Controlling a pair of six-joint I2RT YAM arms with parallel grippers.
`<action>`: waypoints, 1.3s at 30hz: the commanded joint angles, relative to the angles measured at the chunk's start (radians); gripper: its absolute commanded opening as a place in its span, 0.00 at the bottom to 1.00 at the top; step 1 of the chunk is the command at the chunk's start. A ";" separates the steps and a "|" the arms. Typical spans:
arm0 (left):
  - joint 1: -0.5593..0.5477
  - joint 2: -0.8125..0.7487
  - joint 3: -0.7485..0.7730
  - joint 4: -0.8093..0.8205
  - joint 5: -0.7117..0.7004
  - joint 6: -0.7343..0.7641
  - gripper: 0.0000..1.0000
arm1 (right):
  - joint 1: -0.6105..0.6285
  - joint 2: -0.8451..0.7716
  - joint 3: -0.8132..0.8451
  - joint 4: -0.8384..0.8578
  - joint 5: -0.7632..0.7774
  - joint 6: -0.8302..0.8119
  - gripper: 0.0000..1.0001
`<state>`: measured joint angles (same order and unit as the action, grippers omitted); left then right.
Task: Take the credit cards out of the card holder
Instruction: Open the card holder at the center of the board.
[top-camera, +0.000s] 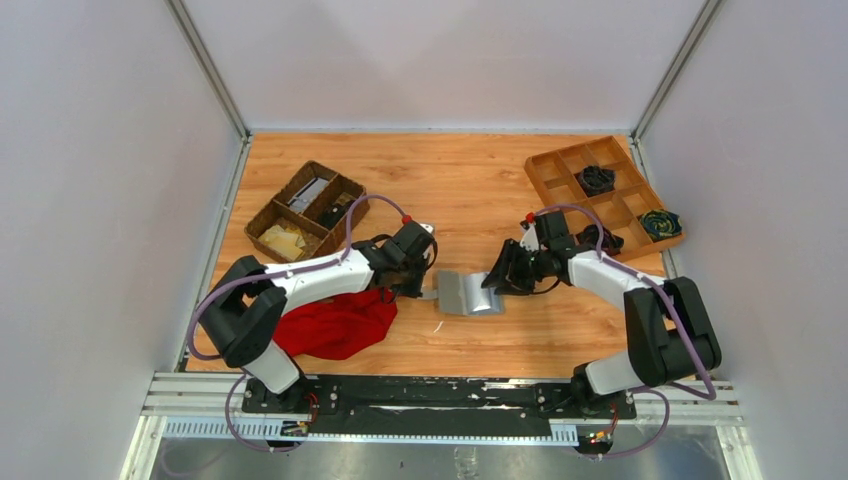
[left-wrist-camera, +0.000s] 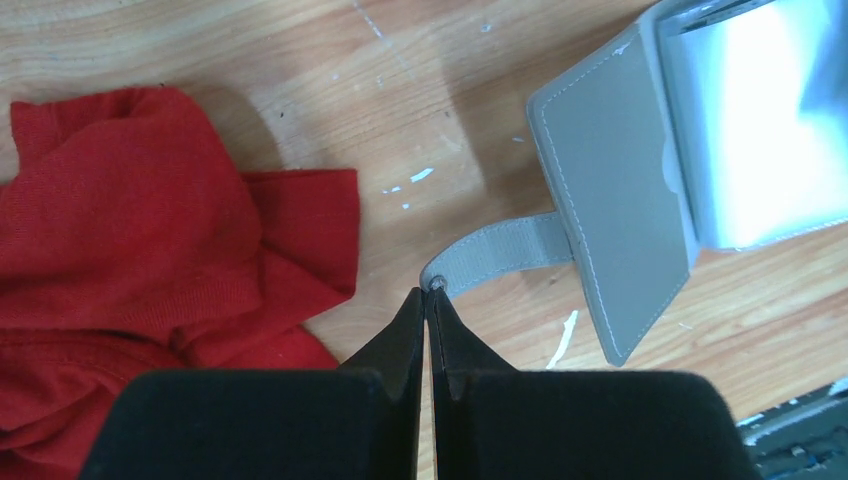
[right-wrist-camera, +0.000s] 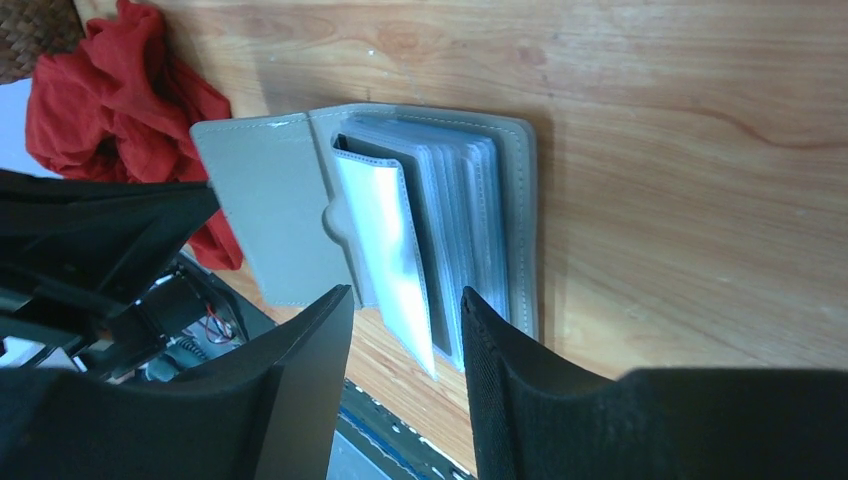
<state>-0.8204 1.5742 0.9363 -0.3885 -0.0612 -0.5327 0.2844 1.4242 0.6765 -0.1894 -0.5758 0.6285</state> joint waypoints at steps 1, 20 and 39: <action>0.004 0.033 0.003 -0.033 -0.071 0.018 0.00 | 0.029 0.018 -0.013 0.045 -0.078 0.019 0.48; 0.023 -0.086 0.081 -0.180 -0.144 0.001 0.56 | 0.196 0.105 0.072 0.249 -0.188 0.118 0.48; 0.043 -0.287 0.094 -0.083 0.052 -0.086 0.58 | 0.199 0.077 0.048 0.208 -0.114 0.092 0.47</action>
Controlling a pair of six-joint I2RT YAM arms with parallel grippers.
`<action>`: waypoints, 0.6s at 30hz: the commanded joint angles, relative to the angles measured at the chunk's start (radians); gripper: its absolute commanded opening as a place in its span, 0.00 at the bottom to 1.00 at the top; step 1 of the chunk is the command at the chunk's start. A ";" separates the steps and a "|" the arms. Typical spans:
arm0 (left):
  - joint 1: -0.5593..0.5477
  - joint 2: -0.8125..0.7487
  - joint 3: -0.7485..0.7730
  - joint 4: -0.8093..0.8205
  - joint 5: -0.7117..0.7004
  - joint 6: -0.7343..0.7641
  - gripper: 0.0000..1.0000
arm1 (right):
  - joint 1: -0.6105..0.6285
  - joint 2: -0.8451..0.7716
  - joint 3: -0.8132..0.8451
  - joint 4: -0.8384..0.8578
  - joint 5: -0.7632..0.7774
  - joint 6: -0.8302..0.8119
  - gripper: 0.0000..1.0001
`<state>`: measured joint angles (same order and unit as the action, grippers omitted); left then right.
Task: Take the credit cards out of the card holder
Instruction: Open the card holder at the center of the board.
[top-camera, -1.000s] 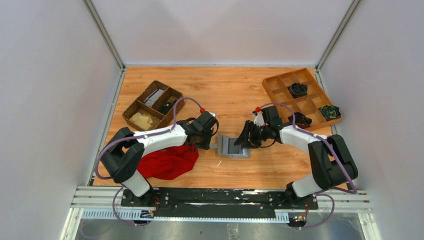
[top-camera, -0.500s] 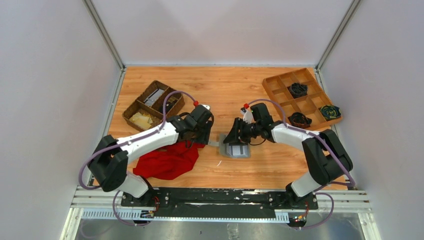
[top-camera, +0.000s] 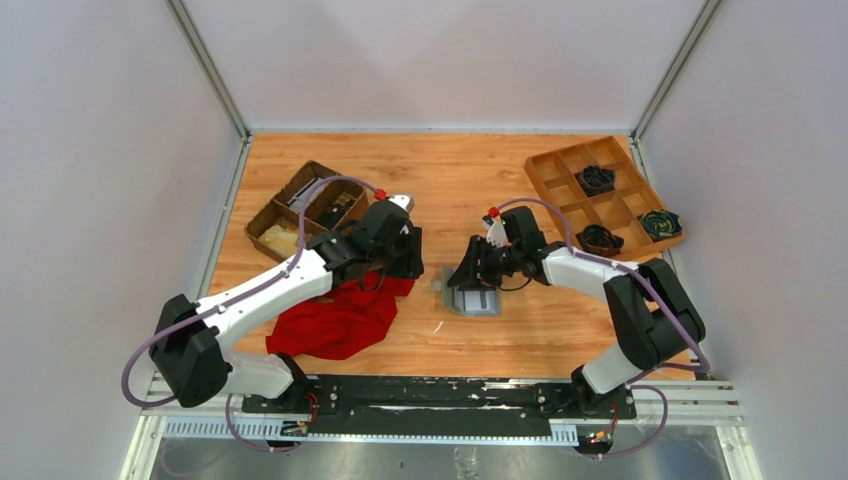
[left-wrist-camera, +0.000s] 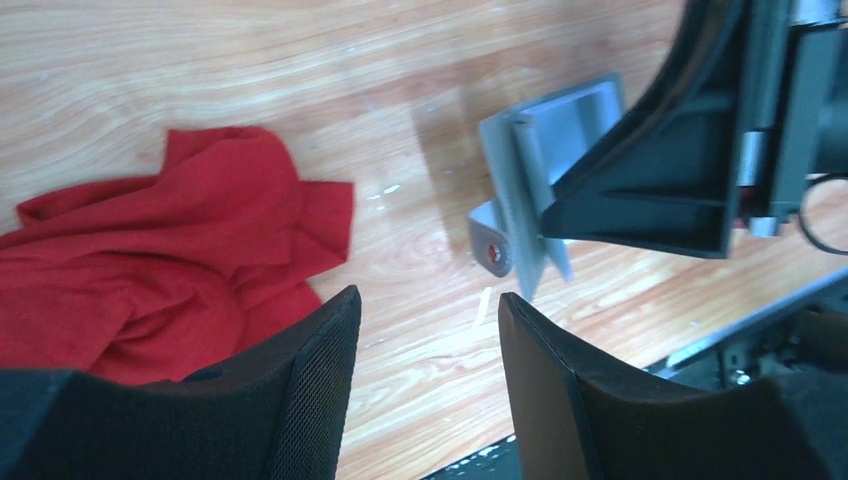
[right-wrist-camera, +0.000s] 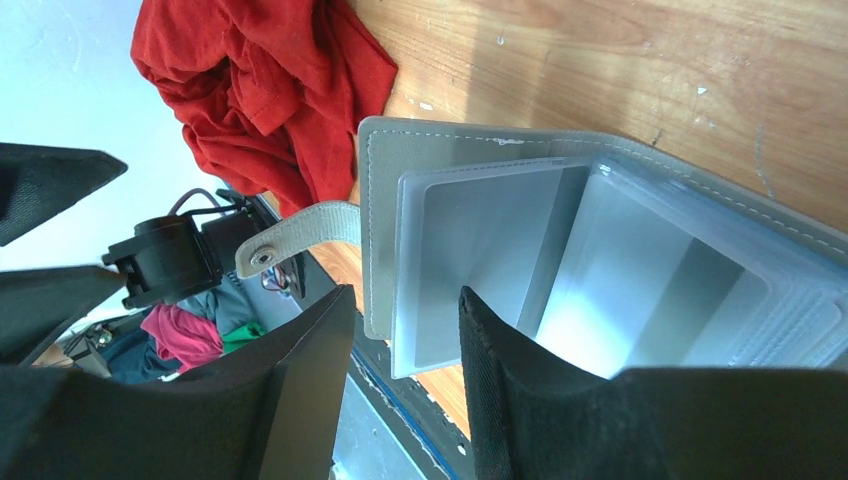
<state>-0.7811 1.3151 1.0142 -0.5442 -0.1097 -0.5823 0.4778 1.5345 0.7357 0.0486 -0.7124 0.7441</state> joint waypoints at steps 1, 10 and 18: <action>0.003 -0.033 0.011 0.094 0.136 -0.045 0.58 | 0.005 -0.040 -0.008 -0.040 0.020 -0.041 0.46; 0.003 -0.061 0.033 0.085 0.125 -0.050 0.59 | 0.033 0.043 0.056 -0.082 0.059 -0.082 0.46; 0.009 -0.119 0.005 0.068 0.088 -0.053 0.57 | 0.087 0.169 0.106 -0.061 0.081 -0.090 0.43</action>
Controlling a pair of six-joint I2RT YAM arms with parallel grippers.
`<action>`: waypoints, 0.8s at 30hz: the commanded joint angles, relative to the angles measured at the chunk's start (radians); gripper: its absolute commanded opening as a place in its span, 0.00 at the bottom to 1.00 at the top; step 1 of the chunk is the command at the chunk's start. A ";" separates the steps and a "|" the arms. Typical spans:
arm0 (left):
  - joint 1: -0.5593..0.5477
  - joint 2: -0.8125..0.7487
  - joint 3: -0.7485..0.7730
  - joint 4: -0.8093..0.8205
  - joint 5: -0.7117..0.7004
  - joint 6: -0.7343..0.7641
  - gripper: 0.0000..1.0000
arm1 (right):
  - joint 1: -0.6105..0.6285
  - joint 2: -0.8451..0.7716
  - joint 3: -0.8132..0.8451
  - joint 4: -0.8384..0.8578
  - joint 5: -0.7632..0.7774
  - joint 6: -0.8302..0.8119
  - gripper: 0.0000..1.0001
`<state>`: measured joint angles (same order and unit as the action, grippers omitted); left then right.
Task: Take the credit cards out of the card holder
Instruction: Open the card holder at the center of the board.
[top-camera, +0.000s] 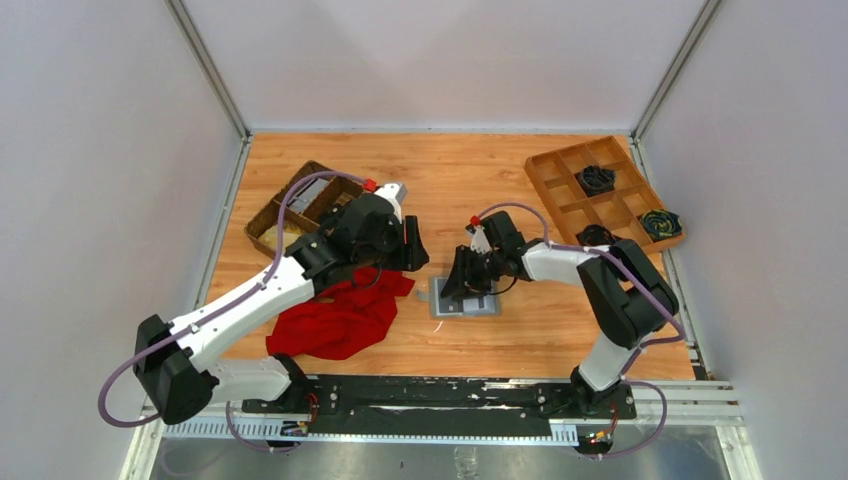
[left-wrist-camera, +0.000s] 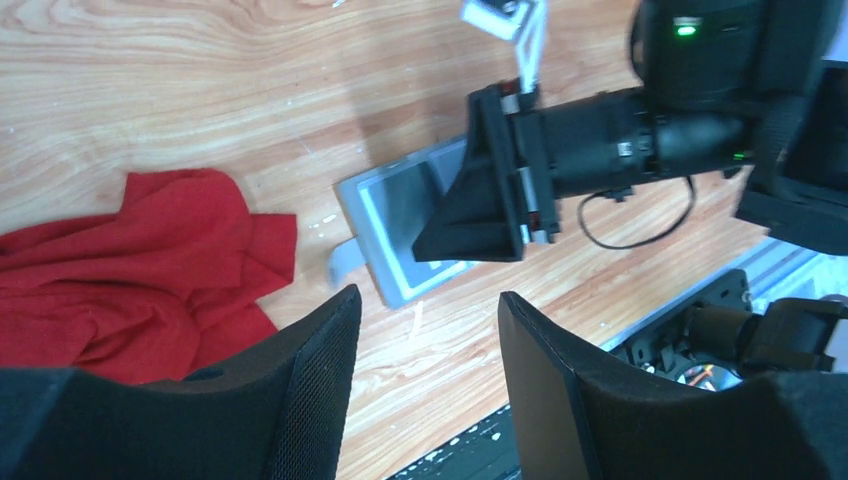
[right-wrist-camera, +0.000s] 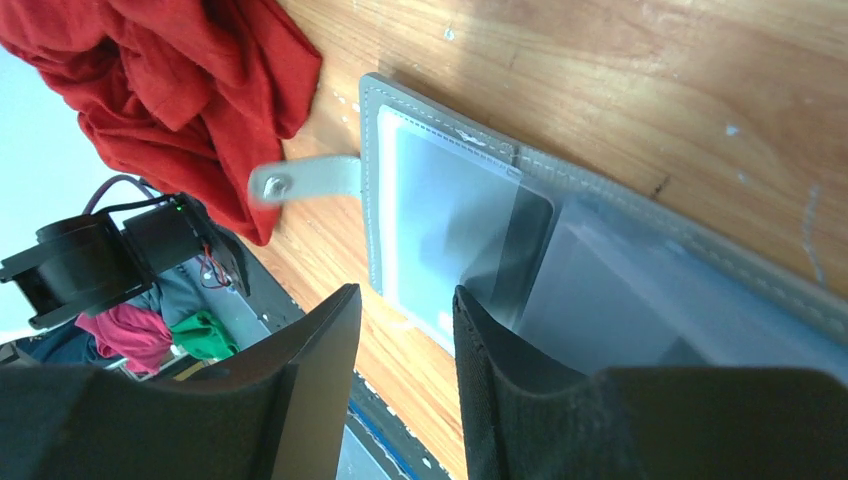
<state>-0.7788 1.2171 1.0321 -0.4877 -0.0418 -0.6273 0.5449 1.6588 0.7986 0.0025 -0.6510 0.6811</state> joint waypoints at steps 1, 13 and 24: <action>0.007 -0.006 -0.028 0.029 0.056 -0.018 0.56 | 0.018 0.039 0.053 -0.034 0.019 -0.035 0.42; 0.006 0.136 -0.106 0.353 0.301 -0.155 0.39 | -0.115 -0.352 -0.033 -0.305 0.210 -0.129 0.48; -0.005 0.251 -0.084 0.375 0.331 -0.143 0.36 | -0.261 -0.325 -0.121 -0.261 0.065 -0.139 0.47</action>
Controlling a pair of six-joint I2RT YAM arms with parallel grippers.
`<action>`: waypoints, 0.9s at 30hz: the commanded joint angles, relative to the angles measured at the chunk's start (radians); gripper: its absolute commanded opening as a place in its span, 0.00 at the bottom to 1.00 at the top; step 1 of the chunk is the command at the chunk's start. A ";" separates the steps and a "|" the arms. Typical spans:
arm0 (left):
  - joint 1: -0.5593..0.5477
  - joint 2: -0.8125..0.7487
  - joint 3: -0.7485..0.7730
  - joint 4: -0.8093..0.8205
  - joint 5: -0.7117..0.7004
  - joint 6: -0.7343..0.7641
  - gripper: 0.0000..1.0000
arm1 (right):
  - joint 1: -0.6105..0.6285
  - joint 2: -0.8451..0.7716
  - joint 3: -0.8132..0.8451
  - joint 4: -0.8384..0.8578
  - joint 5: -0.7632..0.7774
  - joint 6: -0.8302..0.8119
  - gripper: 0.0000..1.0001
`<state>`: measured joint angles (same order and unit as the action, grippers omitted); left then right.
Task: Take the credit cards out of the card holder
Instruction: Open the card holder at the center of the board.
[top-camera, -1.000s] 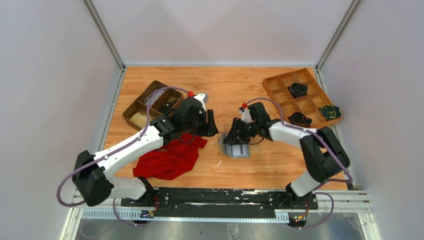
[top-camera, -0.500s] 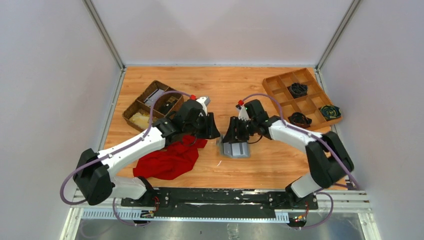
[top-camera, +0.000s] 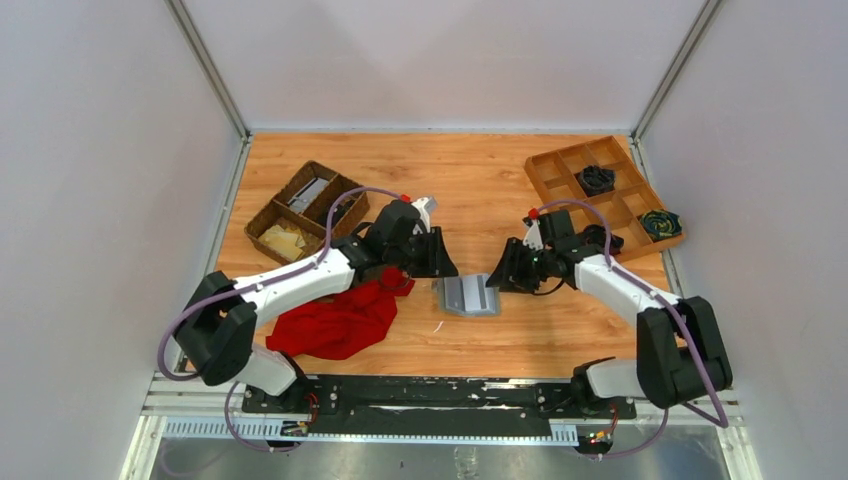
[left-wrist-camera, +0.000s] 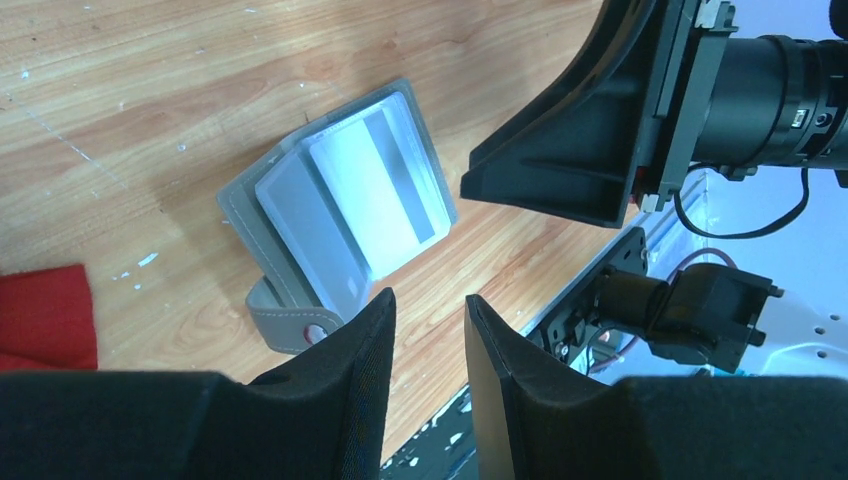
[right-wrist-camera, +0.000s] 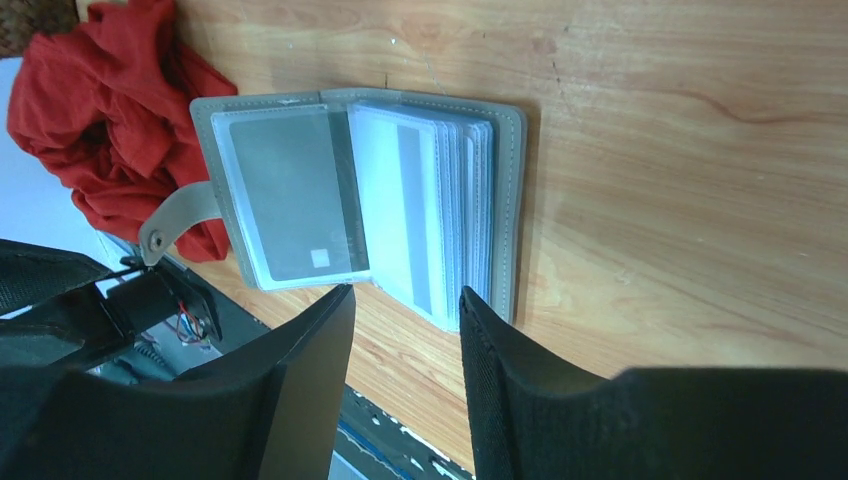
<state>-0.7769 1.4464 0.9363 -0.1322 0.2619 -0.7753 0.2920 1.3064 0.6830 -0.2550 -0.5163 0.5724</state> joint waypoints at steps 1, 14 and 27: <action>-0.007 0.028 0.010 0.016 0.027 0.009 0.36 | -0.009 0.034 -0.006 0.001 -0.075 -0.031 0.47; -0.007 0.109 -0.056 -0.014 -0.007 0.054 0.34 | -0.007 0.138 -0.031 0.088 -0.160 -0.027 0.47; -0.007 0.125 -0.072 0.001 -0.026 0.056 0.34 | 0.016 0.173 -0.044 0.149 -0.233 -0.010 0.47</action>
<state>-0.7811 1.5650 0.8764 -0.1368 0.2497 -0.7334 0.2947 1.4658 0.6575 -0.1402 -0.6964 0.5560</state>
